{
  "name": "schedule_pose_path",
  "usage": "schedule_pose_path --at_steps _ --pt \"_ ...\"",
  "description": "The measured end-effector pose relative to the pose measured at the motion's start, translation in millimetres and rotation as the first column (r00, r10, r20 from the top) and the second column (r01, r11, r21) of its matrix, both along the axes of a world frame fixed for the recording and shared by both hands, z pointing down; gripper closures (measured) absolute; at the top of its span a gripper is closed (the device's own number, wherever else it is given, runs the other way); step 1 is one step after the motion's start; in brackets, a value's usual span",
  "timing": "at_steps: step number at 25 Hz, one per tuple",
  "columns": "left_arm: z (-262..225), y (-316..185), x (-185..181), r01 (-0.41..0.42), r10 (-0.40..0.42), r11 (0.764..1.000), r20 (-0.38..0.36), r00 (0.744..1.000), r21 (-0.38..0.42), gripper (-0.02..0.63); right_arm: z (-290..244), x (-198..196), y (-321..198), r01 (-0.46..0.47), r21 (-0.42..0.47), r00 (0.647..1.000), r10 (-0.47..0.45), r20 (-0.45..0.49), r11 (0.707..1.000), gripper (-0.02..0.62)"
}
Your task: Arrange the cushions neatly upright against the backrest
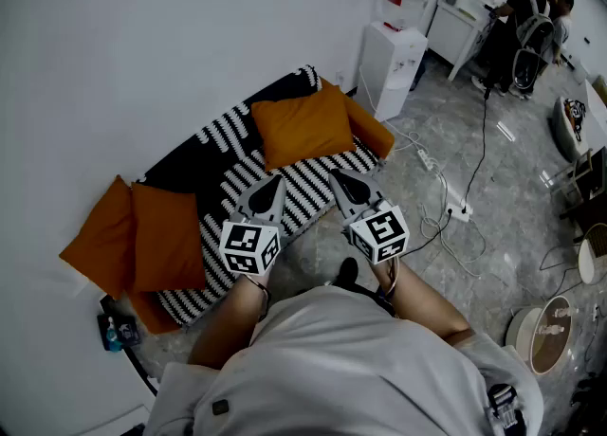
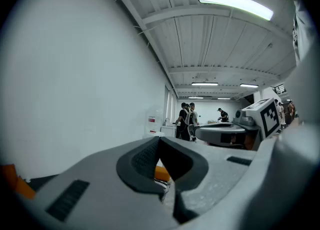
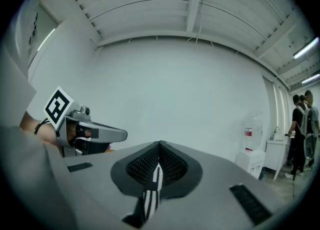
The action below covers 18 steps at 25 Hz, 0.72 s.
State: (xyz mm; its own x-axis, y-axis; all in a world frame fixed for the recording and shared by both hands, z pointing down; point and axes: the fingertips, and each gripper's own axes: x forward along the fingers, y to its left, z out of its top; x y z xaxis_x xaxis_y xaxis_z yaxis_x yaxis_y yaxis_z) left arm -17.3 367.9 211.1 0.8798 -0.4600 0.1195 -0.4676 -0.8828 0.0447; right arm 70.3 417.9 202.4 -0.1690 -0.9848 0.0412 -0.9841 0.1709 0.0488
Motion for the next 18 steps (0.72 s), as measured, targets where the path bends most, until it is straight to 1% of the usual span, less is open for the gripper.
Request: schedule_pose_path --at_steps 3,10,15,18 --pt "0 -2 1 0.002 -0.002 1.000 -0.005 1.000 0.000 0.597 2 1 -2 0.010 0.003 1.000 -0.010 -0.006 1.000 0.574" --pt "2 -13 10 0.000 0.000 1.000 0.002 1.000 -0.001 0.597 7 6 -15 0.032 -0.020 0.999 -0.033 -0.015 0.999 0.574" --pt "5 -21 26 -0.006 0.006 1.000 0.002 1.000 -0.013 0.597 14 17 -22 0.076 -0.023 0.997 -0.076 0.019 0.997 0.574" --pt "7 -27 42 -0.009 0.009 1.000 0.008 1.000 -0.015 0.597 18 31 -28 0.080 -0.036 0.997 -0.080 0.005 0.996 0.574"
